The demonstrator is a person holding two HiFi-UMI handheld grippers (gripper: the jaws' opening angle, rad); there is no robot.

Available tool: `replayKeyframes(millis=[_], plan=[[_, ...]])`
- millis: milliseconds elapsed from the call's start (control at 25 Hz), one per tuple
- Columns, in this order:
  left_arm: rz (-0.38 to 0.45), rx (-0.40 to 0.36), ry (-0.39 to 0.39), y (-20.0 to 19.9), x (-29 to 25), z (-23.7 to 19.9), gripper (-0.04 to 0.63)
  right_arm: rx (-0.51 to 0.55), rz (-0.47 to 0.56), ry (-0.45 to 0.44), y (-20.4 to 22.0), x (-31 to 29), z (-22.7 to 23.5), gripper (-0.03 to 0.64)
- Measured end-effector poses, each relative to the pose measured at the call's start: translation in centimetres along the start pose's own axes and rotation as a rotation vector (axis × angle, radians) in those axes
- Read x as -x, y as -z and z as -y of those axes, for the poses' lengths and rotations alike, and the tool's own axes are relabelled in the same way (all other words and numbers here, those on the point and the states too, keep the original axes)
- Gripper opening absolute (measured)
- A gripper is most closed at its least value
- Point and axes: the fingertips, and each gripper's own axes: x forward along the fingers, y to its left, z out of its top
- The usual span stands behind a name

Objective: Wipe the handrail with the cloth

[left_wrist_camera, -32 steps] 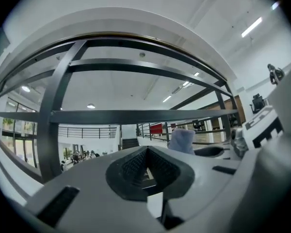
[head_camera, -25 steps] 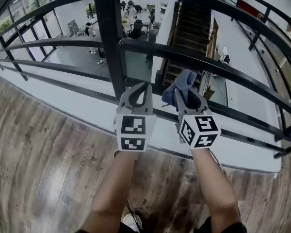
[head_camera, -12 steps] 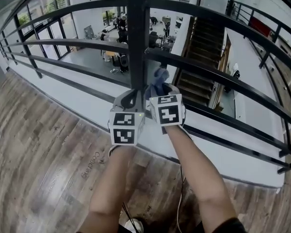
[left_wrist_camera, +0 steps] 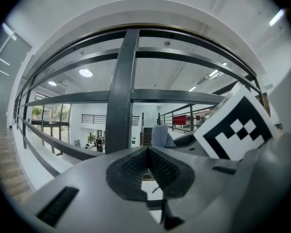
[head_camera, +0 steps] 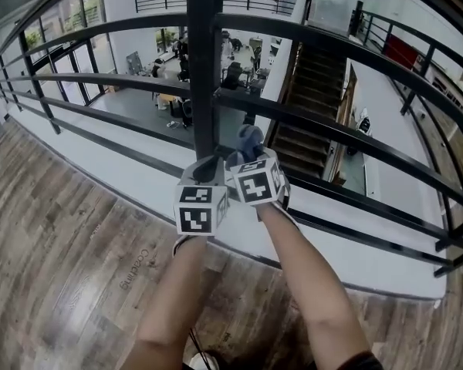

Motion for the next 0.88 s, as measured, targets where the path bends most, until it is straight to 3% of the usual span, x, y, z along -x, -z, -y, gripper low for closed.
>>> replayKeyframes(millis=[360, 720, 880], plan=[[-0.011, -0.06, 0.082, 0.0, -0.8, 6.2, -0.002, 0.04, -0.018, 0.048, 3.4, 4.1, 4.6, 0.095], [-0.029, -0.04, 0.158, -0.1, -1.7, 12.3, -0.002, -0.009, -0.019, 0.087, 6.7, 8.3, 10.1, 0.095], [-0.042, -0.068, 0.213, -0.4, -2.1, 16.6, -0.002, -0.038, -0.01, 0.114, 8.5, 10.9, 13.3, 0.095]])
